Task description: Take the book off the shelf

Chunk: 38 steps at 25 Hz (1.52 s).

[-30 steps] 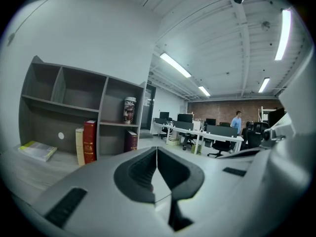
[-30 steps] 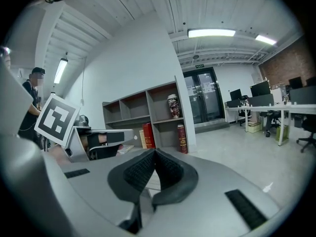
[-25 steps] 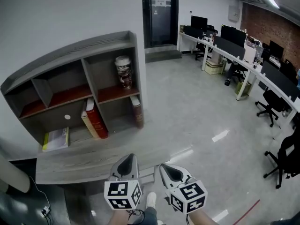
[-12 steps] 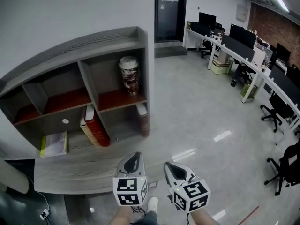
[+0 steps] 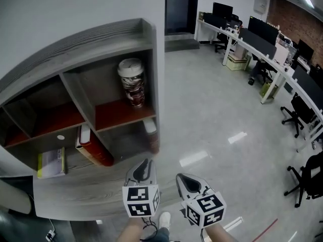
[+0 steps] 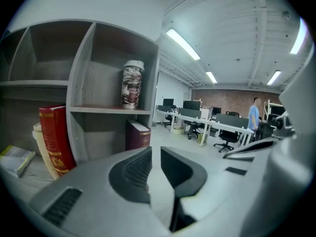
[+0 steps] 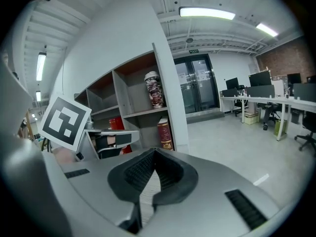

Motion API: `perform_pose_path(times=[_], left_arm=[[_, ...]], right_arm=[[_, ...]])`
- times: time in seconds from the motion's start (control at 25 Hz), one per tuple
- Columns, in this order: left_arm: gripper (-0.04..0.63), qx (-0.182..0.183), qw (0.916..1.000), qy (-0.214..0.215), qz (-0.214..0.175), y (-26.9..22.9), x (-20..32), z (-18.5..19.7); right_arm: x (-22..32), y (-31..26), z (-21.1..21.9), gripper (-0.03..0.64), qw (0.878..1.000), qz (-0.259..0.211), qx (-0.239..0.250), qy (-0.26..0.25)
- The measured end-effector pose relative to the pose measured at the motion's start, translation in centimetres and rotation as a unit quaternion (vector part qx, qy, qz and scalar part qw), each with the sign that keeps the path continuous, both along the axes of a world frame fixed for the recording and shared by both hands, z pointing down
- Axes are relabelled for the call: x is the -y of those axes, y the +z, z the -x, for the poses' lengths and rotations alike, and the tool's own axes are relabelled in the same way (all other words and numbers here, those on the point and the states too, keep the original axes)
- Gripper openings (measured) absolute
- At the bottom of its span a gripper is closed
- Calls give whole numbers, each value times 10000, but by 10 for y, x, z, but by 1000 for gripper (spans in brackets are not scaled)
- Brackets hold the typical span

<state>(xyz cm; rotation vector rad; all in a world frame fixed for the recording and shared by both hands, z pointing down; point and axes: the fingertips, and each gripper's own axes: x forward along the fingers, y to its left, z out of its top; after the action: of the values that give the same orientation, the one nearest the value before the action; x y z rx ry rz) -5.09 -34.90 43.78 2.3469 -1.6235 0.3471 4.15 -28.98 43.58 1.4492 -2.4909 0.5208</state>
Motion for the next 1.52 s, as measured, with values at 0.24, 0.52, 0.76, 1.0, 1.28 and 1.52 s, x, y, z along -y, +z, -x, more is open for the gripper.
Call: perform_pose_path(times=[0.24, 0.52, 0.76, 1.0, 1.28, 1.52], left_arm=[[116, 19, 9995, -8, 300, 28, 42, -5], [187, 97, 9968, -161, 777, 56, 79, -12], [250, 189, 9936, -255, 1087, 83, 105, -18], [281, 391, 9909, -487, 1195, 103, 126, -20], [285, 492, 9895, -725, 1147, 113, 149, -22], [285, 568, 9882, -837, 1147, 117, 161, -14]], right_arm=[[34, 18, -4, 8, 9997, 233, -35, 75], [61, 32, -14, 8, 9988, 470, -58, 137], [81, 49, -13, 8, 9977, 657, -2, 186], [95, 63, -13, 8, 9963, 823, 4, 232], [104, 76, -14, 8, 9945, 1005, -4, 286], [112, 83, -12, 8, 9935, 1097, -11, 299]])
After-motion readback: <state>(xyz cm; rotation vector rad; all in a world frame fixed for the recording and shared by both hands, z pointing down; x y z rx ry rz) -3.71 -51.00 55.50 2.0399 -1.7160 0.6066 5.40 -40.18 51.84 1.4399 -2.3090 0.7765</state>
